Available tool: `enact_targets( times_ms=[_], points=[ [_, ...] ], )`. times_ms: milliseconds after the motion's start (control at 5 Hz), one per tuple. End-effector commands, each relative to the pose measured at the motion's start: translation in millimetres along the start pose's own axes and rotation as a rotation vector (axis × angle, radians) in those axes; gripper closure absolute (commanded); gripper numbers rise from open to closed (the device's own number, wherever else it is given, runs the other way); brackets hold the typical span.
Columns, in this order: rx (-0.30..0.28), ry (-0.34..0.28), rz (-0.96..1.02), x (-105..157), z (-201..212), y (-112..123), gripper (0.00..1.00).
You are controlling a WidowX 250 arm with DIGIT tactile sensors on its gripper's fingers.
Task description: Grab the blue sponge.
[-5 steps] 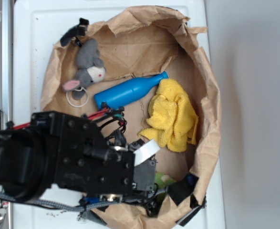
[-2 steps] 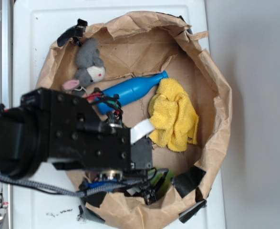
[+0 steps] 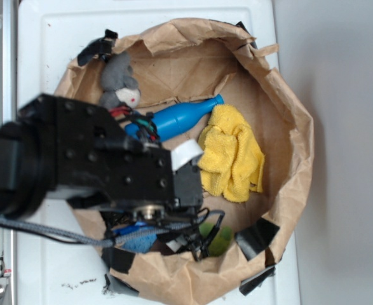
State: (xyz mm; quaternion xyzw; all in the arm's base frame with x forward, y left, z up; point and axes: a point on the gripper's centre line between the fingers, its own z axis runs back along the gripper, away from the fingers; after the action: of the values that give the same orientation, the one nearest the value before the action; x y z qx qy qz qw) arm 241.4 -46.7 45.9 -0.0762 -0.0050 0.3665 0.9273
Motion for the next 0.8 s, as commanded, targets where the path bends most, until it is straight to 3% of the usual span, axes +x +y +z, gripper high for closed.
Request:
enact_targets(
  times_ms=[0, 200, 600],
  points=[
    [-0.057, -0.116, 0.192, 41.9, 47.0, 7.9, 1.00],
    [-0.061, -0.113, 0.103, 53.3, 63.6, 6.1, 1.00],
    [-0.053, -0.052, -0.302, 50.2, 94.5, 6.1, 1.00]
  ],
)
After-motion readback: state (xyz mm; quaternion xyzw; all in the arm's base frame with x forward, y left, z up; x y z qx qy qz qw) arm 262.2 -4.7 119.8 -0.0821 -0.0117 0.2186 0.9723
